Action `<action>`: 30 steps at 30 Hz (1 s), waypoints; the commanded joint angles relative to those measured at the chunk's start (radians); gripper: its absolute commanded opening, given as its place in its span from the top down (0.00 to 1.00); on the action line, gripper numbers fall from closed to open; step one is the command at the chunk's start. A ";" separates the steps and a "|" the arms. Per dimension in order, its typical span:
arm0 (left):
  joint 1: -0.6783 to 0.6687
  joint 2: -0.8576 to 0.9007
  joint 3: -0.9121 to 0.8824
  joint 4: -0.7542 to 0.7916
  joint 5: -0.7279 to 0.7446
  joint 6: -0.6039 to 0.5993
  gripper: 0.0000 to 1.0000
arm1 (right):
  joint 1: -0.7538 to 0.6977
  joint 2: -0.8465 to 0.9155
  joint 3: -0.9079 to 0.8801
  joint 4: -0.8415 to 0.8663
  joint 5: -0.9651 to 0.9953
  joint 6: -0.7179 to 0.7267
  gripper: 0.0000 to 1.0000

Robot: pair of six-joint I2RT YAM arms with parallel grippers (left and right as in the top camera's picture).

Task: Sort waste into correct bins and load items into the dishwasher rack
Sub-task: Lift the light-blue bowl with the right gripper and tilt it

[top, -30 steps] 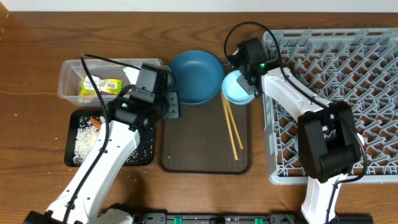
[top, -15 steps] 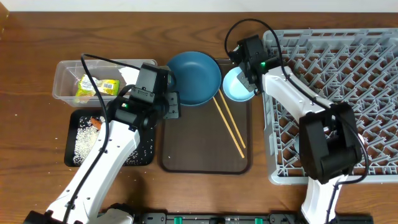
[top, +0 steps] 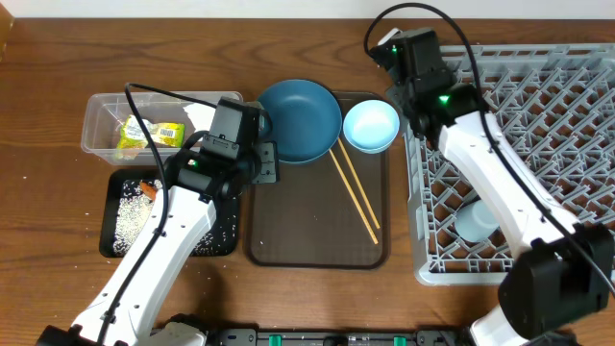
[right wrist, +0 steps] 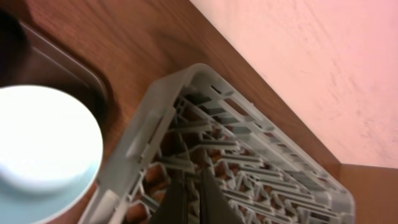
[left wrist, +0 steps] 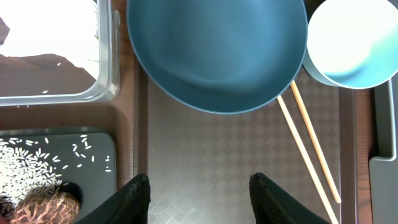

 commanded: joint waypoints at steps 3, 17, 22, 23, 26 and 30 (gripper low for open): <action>0.002 -0.003 0.024 -0.003 -0.019 0.009 0.47 | -0.003 0.003 0.005 -0.037 -0.124 0.033 0.99; 0.002 -0.002 0.024 -0.005 -0.019 0.009 0.47 | -0.003 0.159 -0.010 0.011 -0.267 0.095 0.54; 0.002 -0.002 0.024 -0.011 -0.019 0.009 0.47 | -0.003 0.255 -0.010 0.067 -0.242 0.095 0.54; 0.002 -0.002 0.024 -0.012 -0.019 0.009 0.47 | -0.003 0.268 -0.010 0.073 -0.239 0.095 0.54; 0.002 -0.002 0.024 -0.014 -0.019 0.009 0.47 | -0.003 0.301 -0.010 0.088 -0.220 0.094 0.55; 0.002 -0.002 0.024 -0.014 -0.019 0.009 0.47 | -0.004 0.326 -0.010 0.089 -0.198 0.091 0.55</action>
